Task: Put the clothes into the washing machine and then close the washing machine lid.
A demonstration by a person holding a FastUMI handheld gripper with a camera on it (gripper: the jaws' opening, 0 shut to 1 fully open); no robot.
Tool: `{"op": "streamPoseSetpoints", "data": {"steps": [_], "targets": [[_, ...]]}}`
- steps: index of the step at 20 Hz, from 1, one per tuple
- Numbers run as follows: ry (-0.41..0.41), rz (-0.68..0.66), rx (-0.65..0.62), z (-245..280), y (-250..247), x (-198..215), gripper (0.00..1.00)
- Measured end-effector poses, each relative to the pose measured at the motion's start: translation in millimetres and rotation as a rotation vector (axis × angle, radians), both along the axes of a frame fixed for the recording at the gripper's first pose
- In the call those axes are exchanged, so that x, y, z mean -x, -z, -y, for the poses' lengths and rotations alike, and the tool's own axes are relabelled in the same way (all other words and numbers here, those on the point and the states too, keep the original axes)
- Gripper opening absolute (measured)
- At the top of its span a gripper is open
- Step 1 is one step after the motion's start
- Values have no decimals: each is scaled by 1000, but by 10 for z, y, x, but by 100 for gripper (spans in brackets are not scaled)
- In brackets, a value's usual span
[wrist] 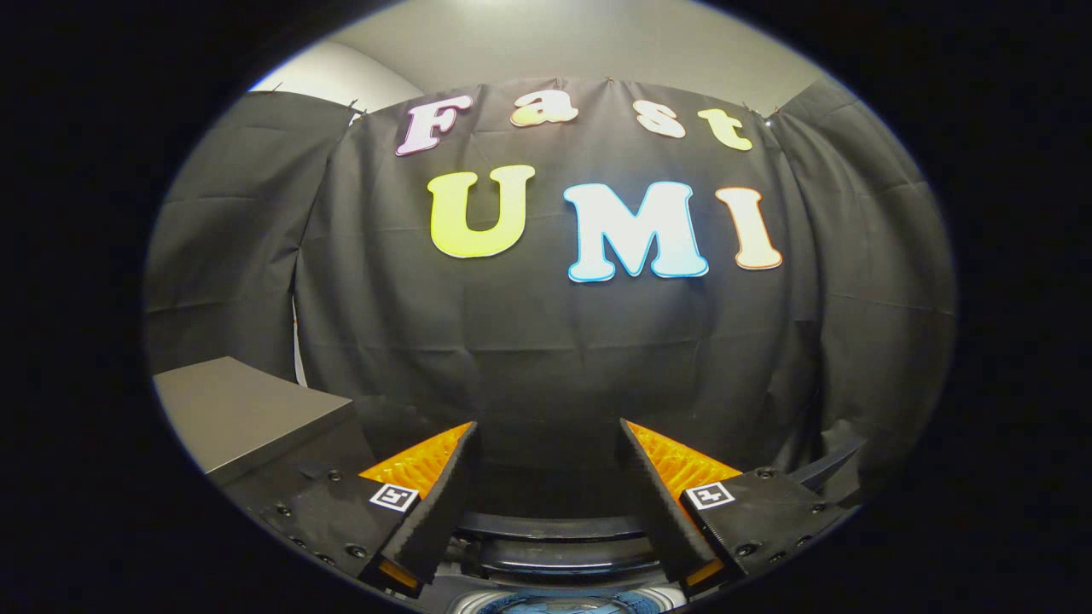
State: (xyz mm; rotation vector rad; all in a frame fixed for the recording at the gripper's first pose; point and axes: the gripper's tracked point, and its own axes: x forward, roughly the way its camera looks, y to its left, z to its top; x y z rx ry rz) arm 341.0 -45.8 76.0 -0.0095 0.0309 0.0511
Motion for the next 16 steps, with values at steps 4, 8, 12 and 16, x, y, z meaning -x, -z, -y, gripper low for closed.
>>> {"op": "streamPoseSetpoints", "data": {"steps": [4, 8, 12, 16], "targets": [[6, -5, 3, -15, 74, 236, 98], [14, -24, 5, -22, 164, 403, 98], [24, -38, 6, -30, 252, 541, 98], [34, -55, 6, -36, 343, 674, 98]]}}
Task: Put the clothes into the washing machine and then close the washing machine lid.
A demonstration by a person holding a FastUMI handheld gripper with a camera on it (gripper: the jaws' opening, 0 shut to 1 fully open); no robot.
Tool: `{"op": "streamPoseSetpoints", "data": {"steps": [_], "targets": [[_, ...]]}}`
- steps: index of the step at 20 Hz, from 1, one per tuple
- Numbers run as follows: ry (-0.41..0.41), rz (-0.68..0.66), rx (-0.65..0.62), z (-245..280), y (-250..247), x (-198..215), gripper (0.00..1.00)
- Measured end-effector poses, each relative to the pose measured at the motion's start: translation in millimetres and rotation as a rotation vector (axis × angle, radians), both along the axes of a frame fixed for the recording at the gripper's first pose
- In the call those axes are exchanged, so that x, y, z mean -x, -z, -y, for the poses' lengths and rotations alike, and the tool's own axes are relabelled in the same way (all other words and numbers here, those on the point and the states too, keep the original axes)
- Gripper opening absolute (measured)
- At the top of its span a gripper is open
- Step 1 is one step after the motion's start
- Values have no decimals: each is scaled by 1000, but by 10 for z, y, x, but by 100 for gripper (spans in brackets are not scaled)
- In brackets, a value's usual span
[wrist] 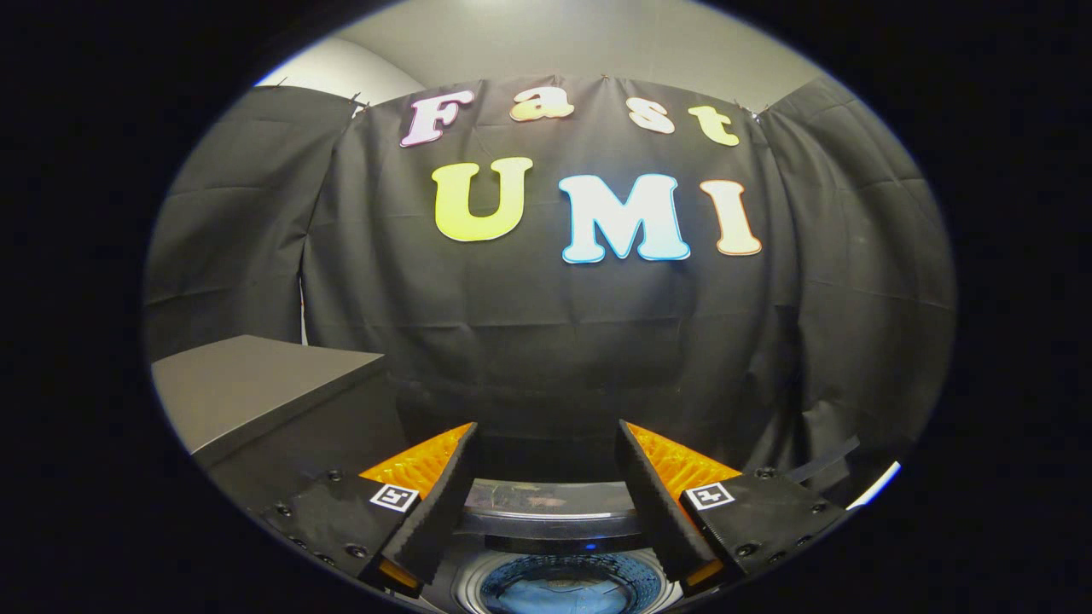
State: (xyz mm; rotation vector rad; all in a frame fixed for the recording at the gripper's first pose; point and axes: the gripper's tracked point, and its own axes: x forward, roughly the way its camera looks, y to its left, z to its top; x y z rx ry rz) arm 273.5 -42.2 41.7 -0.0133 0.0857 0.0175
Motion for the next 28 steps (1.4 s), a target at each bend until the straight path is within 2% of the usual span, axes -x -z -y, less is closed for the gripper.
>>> {"op": "streamPoseSetpoints", "data": {"steps": [16, 22, 28], "targets": [[5, -117, 30, -151, 687, 717, 98], [17, -34, 19, -181, 230, 1029, 98], [32, 77, 27, -176, -354, 1542, 98]]}}
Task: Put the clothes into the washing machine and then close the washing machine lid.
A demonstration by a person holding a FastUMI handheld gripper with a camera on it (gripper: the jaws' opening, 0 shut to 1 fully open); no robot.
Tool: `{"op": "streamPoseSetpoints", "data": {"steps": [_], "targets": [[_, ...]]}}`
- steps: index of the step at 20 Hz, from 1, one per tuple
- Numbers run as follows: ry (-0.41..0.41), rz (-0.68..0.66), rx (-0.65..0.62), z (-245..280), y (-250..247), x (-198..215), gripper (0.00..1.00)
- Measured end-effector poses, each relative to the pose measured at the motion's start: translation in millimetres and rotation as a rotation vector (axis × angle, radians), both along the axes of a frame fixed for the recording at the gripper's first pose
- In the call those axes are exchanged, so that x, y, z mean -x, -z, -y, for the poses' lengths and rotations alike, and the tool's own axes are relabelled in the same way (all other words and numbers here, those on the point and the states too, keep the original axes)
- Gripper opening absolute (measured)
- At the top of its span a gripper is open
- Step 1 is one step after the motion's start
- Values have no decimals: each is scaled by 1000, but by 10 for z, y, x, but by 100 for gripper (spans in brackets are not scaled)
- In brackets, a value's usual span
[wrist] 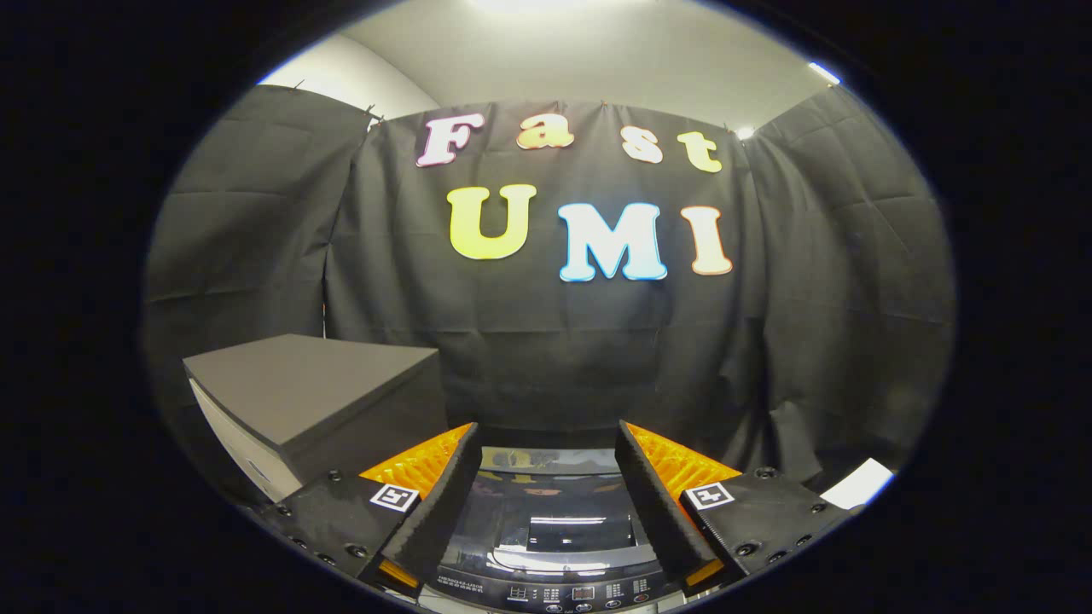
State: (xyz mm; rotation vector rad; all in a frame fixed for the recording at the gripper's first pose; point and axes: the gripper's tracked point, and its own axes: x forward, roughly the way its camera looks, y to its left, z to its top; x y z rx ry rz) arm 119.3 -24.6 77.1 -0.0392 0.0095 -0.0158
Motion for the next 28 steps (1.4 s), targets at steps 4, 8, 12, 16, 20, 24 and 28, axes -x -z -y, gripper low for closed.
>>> {"op": "streamPoseSetpoints", "data": {"steps": [4, 8, 12, 16, 20, 24, 28], "targets": [[11, 70, 14, 37, -291, 377, 97], [44, 111, -3, 136, -414, 711, 97], [52, 118, 13, 168, -351, 969, 98], [62, 137, 30, 224, -339, 1185, 97], [68, 137, 18, 228, -331, 1270, 97], [62, 146, 28, 191, -369, 1294, 97], [59, 161, 29, 154, -413, 1292, 97]]}}
